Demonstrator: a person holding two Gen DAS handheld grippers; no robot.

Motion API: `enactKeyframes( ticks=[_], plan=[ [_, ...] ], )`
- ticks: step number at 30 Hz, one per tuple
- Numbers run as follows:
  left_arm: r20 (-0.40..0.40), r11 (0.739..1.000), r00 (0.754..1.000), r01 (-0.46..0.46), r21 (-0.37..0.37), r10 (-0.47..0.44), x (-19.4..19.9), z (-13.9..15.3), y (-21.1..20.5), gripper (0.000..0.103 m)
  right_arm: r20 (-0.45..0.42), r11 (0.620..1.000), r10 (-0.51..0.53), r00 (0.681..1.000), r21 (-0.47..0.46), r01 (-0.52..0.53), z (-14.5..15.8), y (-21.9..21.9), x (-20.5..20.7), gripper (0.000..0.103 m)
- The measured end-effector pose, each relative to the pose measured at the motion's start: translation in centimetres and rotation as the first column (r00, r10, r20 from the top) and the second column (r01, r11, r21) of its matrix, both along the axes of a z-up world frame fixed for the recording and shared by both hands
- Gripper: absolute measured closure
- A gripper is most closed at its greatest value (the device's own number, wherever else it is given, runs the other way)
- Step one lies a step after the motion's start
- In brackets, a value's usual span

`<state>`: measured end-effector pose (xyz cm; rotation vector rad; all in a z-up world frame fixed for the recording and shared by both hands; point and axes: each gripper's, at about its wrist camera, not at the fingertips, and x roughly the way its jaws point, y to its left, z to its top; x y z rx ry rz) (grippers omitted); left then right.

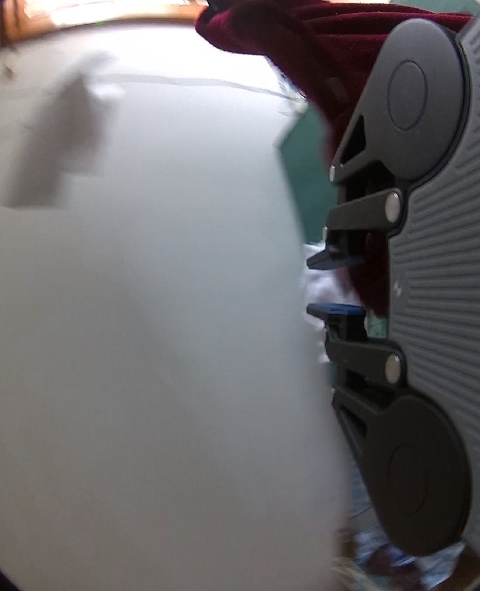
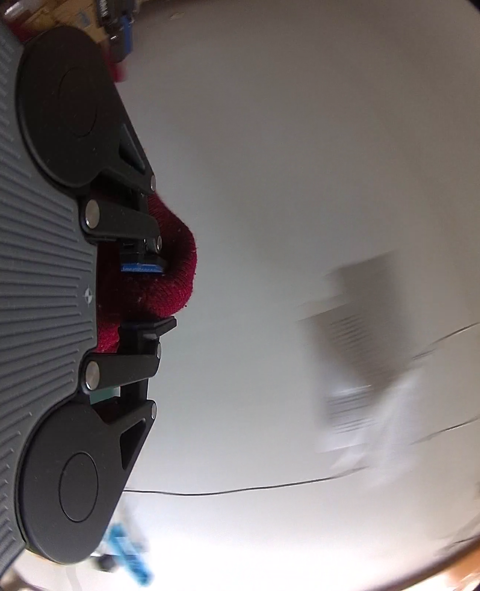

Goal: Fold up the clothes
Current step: 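Lift the red sweater up with both grippers, holding it spread, then lower the red sweater onto the table and open both grippers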

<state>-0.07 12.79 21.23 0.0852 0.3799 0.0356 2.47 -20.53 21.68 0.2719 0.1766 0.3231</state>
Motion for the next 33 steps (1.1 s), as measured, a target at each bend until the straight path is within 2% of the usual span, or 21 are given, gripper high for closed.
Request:
enactKeyframes(
  ticks=[4,6,8,10,12,14,15,16,17,19,21,22,24,28,29,30,31,32,33],
  plan=[
    [-0.165,0.996,0.984,-0.081,-0.040,0.073,8.3,-7.5,-0.4,0.080,-0.155,0.999,-0.026,0.988,-0.049,0.018,-6.9,0.0,9.0,0.078],
    [-0.246,0.991,0.964,-0.119,-0.054,0.102,12.3,-11.3,-0.6,0.080,-0.236,0.997,-0.046,0.971,-0.074,0.029,-10.7,0.0,13.3,0.078],
    [-0.320,0.990,0.942,-0.127,-0.056,0.103,14.3,-14.3,-1.3,0.080,-0.293,0.989,-0.092,0.952,-0.137,0.053,-14.7,0.2,16.9,0.078],
    [-0.375,0.992,0.921,-0.124,-0.036,0.102,14.4,-16.9,-1.8,0.073,-0.344,0.977,-0.143,0.928,-0.199,0.076,-18.5,0.0,20.1,0.075],
    [-0.422,0.994,0.901,-0.111,0.001,0.101,14.2,-19.6,-2.4,0.059,-0.440,0.976,-0.134,0.888,-0.214,0.041,-22.1,-1.0,22.9,0.070],
    [-0.447,0.996,0.891,-0.083,0.025,0.086,12.9,-21.5,-2.9,0.046,-0.526,0.981,-0.122,0.842,-0.191,0.023,-24.5,-2.2,24.0,0.065],
    [-0.460,0.997,0.885,-0.065,0.032,0.072,12.2,-22.4,-3.0,0.044,-0.543,0.986,-0.114,0.832,-0.163,0.029,-25.3,-3.0,23.8,0.062],
    [-0.474,0.999,0.879,-0.035,0.031,0.046,11.6,-23.2,-3.3,0.042,-0.548,0.990,-0.100,0.830,-0.135,0.030,-25.8,-3.9,23.4,0.058],
    [-0.479,0.999,0.877,-0.016,0.051,0.039,11.2,-23.9,-3.5,0.037,-0.551,0.994,-0.082,0.831,-0.105,0.028,-26.0,-4.8,22.8,0.055],
    [-0.470,0.994,0.881,0.003,0.111,0.050,10.9,-25.0,-3.7,0.029,-0.555,0.999,-0.044,0.831,-0.047,0.021,-26.3,-6.4,21.4,0.042],
    [-0.464,0.987,0.884,0.018,0.158,0.058,10.7,-26.1,-3.7,0.022,-0.562,1.000,0.009,0.827,0.006,-0.007,-26.2,-7.4,19.2,0.041],
    [-0.473,0.990,0.880,0.016,0.137,0.051,10.9,-26.3,-3.2,0.022,-0.566,0.999,0.030,0.824,0.025,-0.019,-26.0,-7.7,18.4,0.040],
    [-0.489,0.996,0.872,0.018,0.091,0.029,11.3,-26.8,-2.3,0.025,-0.587,0.999,0.040,0.809,0.034,-0.025,-26.4,-8.1,16.4,0.038],
    [-0.469,0.992,0.883,0.067,0.106,-0.010,11.3,-27.0,-2.2,0.027,-0.645,0.996,0.071,0.761,0.010,-0.084,-27.2,-7.3,12.7,0.039],
    [-0.468,0.992,0.884,0.075,0.098,-0.020,11.4,-27.0,-2.0,0.032,-0.659,0.995,0.070,0.748,-0.008,-0.101,-27.3,-6.8,11.8,0.039],
    [-0.469,0.995,0.882,0.077,0.069,-0.036,11.4,-26.9,-1.8,0.043,-0.671,0.993,0.066,0.738,-0.030,-0.115,-27.5,-6.3,10.9,0.039],
    [-0.470,0.996,0.881,0.079,0.040,-0.051,11.4,-26.9,-1.7,0.049,-0.676,0.990,0.051,0.735,-0.060,-0.124,-27.7,-5.5,10.2,0.039],
    [-0.468,0.997,0.881,0.083,0.012,-0.067,11.3,-26.8,-1.6,0.062,-0.677,0.987,0.035,0.735,-0.093,-0.133,-27.9,-4.8,9.5,0.039],
    [-0.460,0.996,0.885,0.092,0.007,-0.079,11.2,-26.8,-1.9,0.070,-0.678,0.982,0.019,0.735,-0.126,-0.142,-28.2,-4.0,8.7,0.039]
  ],
)
